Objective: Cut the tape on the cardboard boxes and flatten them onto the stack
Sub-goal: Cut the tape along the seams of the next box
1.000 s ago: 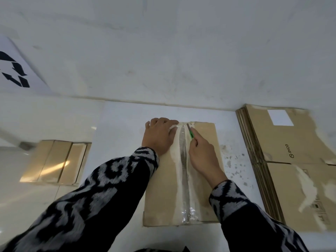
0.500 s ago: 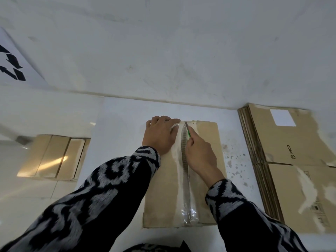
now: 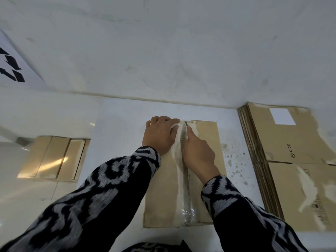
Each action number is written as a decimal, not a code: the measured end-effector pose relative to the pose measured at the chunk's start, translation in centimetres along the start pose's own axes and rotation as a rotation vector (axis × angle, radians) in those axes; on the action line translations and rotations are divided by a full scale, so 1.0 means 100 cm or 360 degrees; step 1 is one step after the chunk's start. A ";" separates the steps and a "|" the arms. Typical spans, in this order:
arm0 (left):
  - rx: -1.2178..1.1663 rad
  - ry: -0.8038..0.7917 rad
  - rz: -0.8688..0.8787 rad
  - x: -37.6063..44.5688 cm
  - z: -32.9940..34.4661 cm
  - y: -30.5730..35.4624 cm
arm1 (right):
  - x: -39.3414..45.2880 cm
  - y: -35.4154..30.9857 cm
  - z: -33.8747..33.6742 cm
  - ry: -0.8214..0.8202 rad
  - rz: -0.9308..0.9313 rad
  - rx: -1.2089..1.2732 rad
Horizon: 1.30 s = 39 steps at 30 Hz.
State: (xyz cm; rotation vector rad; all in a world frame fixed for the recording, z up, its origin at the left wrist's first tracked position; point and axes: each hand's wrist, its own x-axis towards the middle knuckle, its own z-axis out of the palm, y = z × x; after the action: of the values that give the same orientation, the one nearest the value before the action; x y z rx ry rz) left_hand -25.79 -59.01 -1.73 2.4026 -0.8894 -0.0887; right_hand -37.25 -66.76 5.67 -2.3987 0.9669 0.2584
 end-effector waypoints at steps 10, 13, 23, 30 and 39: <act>0.0011 -0.0004 -0.0006 -0.001 0.000 0.001 | 0.005 0.000 0.001 -0.0009 -0.0009 -0.0029; 0.0012 -0.0001 -0.0002 -0.001 0.000 0.001 | 0.006 0.000 0.002 -0.0004 -0.0021 -0.0063; -0.0004 -0.0020 -0.0016 -0.001 -0.001 0.002 | 0.001 0.001 -0.006 -0.0049 -0.0031 -0.0136; -0.0008 -0.0034 -0.0013 0.000 -0.001 0.001 | -0.001 -0.005 -0.013 -0.0079 -0.0040 -0.0208; 0.0000 -0.0071 -0.0020 -0.001 -0.003 0.002 | -0.009 -0.011 -0.027 -0.0146 -0.0081 -0.0223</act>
State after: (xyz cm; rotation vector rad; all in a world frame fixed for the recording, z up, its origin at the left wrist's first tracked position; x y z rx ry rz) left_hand -25.89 -58.95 -1.33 2.4149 -0.8944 -0.1479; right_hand -37.17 -67.05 8.68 -2.5098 0.8707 0.4260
